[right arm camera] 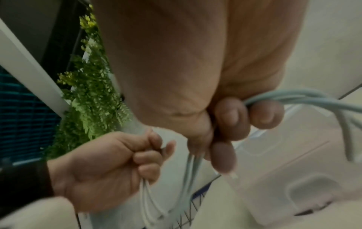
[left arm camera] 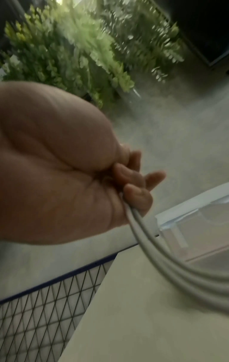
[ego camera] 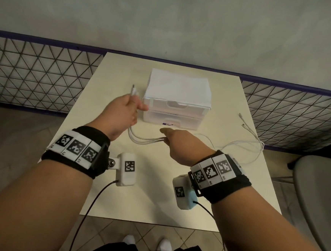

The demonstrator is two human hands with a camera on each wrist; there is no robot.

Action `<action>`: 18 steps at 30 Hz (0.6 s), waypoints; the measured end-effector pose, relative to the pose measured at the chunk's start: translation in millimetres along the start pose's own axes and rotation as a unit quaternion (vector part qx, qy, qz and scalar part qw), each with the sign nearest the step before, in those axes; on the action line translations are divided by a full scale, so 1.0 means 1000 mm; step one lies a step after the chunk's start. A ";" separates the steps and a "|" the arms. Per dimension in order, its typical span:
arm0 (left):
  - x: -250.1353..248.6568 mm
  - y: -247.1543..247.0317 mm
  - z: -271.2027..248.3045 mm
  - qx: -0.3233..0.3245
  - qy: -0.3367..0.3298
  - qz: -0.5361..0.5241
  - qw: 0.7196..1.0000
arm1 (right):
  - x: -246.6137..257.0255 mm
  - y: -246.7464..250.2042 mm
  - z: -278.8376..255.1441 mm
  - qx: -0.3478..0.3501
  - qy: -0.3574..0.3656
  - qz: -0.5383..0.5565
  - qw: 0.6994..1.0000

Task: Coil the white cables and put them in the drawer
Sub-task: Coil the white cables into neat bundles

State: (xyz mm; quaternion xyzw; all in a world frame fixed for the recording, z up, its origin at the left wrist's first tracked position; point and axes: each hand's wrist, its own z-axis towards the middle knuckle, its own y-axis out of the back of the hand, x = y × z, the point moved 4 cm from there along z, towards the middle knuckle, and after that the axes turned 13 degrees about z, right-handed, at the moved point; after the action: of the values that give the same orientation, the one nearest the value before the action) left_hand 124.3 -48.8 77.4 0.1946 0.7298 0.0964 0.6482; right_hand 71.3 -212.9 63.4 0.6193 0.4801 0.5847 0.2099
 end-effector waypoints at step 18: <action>0.027 -0.051 0.000 0.087 0.047 -0.073 0.992 | 0.003 0.018 0.011 -0.142 0.012 0.344 0.928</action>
State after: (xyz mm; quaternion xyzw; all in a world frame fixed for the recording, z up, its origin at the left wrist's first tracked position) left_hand 113.6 -83.7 33.1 0.1920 0.7772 -0.0065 0.5992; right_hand 87.2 -215.6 77.4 0.7032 0.1518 0.6904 0.0763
